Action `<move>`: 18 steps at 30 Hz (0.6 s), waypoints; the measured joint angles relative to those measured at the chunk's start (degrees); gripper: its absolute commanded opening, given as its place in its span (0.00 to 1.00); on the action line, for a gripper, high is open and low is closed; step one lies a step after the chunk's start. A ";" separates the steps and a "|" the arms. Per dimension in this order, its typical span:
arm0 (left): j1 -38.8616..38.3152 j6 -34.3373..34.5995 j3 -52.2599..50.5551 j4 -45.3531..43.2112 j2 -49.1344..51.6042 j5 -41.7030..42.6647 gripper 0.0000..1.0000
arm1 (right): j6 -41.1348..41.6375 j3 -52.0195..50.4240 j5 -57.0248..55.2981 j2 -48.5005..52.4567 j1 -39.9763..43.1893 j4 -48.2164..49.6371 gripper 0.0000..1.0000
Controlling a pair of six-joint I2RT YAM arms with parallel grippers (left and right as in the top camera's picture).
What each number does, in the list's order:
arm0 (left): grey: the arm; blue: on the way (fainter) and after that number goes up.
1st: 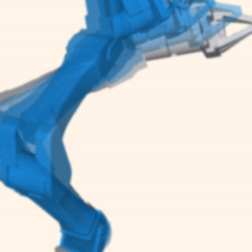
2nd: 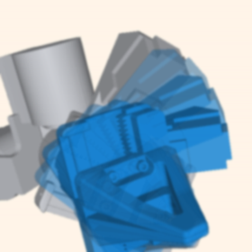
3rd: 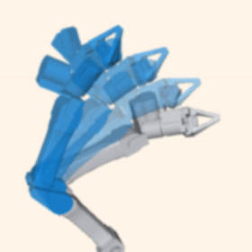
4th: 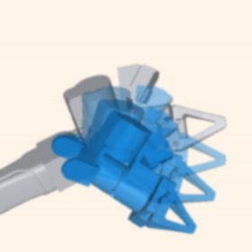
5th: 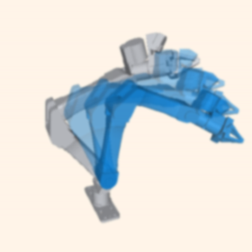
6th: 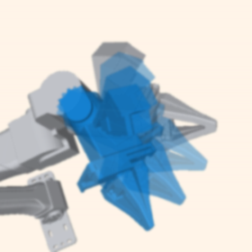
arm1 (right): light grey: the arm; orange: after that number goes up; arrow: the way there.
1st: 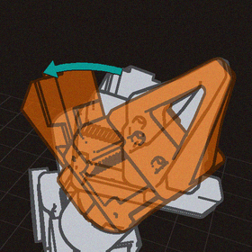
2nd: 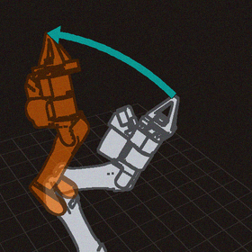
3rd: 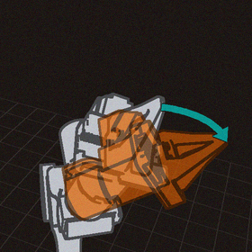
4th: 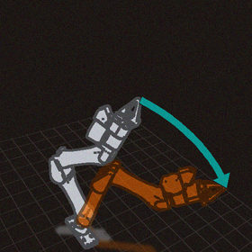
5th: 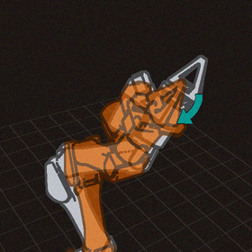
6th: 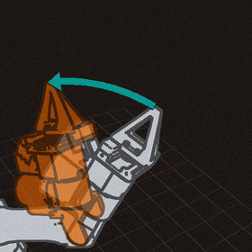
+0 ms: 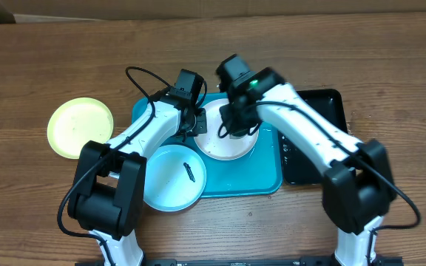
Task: Clean dirty plates on tray and stack at the side
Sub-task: 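Carry sponge to the white plate and scrub its black mark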
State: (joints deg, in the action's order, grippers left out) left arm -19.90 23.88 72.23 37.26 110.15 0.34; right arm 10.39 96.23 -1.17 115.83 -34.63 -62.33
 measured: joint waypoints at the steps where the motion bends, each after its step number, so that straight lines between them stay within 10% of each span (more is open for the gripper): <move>1: 0.00 0.00 0.00 0.00 0.00 0.00 0.04 | 0.13 0.00 -1.97 0.79 -0.59 0.42 0.04; 18: 0.00 0.00 0.00 0.04 0.00 0.00 0.04 | 6.51 -1.44 -14.03 5.01 -0.59 4.48 0.04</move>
State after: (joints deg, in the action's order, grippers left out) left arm -19.90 23.88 72.23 37.30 110.15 0.34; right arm 16.91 94.78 -15.20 120.84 -35.22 -57.84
